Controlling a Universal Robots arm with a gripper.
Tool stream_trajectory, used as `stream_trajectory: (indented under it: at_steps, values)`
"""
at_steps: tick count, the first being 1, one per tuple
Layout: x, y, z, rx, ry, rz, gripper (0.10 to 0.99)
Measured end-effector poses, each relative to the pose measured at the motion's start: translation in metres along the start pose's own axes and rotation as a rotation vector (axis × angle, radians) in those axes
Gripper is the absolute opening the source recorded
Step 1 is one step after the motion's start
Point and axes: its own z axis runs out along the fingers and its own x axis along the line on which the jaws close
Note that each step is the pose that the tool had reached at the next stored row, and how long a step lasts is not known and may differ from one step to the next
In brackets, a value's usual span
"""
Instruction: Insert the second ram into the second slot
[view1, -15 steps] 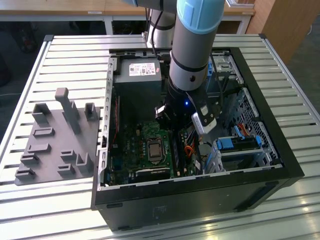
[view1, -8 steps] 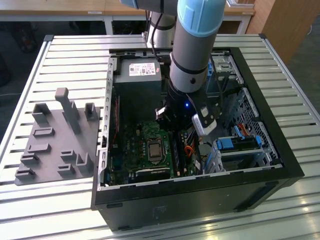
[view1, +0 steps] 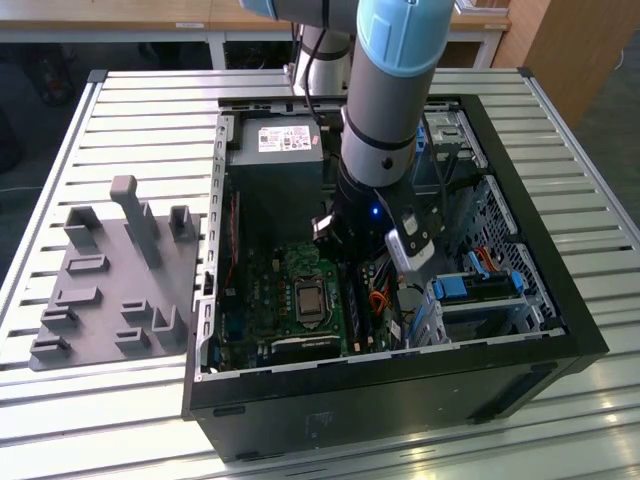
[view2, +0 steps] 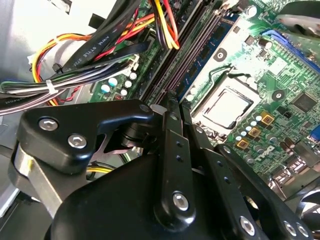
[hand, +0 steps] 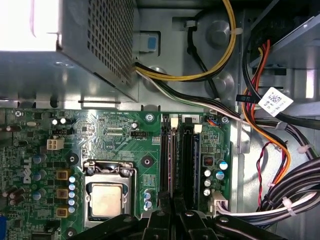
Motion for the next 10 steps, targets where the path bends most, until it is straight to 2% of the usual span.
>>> stream_trajectory:
  at_steps: [10]
  values:
    - [-0.0006, -0.0001, 0.0055, 0.000, 0.0039, 0.000, 0.137]
